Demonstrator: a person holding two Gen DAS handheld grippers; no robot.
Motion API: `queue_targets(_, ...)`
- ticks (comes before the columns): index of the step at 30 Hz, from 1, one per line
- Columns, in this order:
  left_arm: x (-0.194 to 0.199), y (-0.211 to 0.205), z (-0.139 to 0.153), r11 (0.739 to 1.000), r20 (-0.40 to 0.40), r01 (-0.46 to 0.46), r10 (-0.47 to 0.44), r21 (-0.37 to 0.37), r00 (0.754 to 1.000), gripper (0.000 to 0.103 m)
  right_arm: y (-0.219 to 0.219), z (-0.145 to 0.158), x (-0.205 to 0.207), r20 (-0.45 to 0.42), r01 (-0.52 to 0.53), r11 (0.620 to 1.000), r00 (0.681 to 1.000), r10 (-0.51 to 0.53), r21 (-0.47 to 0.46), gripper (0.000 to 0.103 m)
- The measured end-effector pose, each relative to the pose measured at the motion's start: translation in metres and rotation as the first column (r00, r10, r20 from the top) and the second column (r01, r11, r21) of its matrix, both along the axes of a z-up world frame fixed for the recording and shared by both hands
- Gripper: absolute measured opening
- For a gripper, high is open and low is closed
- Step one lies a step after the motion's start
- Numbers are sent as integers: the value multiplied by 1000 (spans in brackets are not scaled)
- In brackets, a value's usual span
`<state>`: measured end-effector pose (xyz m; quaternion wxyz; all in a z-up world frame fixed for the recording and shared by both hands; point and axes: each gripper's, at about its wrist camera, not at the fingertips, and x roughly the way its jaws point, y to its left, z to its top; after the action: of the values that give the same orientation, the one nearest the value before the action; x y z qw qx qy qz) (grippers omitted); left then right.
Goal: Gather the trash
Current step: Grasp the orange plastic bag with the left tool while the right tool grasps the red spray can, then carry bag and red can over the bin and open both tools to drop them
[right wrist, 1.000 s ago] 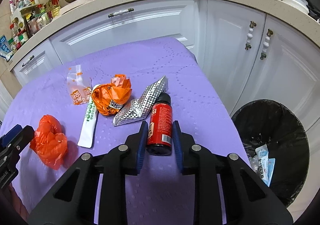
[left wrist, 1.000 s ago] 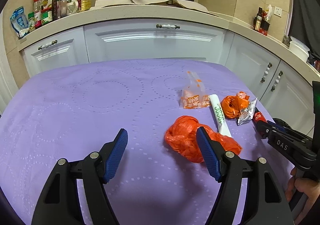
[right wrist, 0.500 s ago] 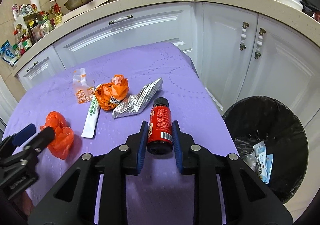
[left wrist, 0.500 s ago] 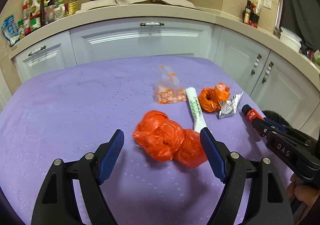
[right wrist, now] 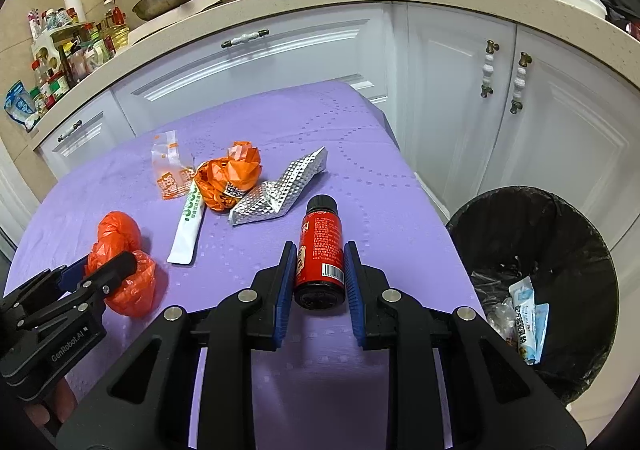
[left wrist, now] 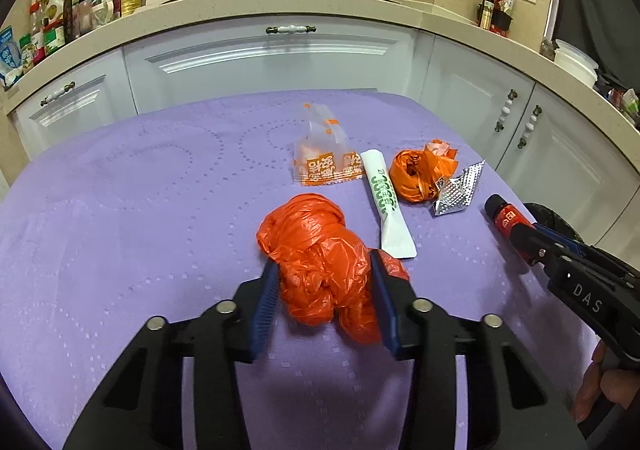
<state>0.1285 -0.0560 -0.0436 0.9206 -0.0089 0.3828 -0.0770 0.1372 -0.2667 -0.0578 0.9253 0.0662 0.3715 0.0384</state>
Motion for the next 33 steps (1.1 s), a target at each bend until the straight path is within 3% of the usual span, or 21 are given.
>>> queue_targets(19,-8,31,25,997,74,-67,70,-45,995,36,-5,24,-21,87,9,1000,996,-9,2,23)
queue_targets(33,-20,-10,56,997,161,31,-21,-63,987,36,-52,61,-55,205,119,992,972,-111,-27,23)
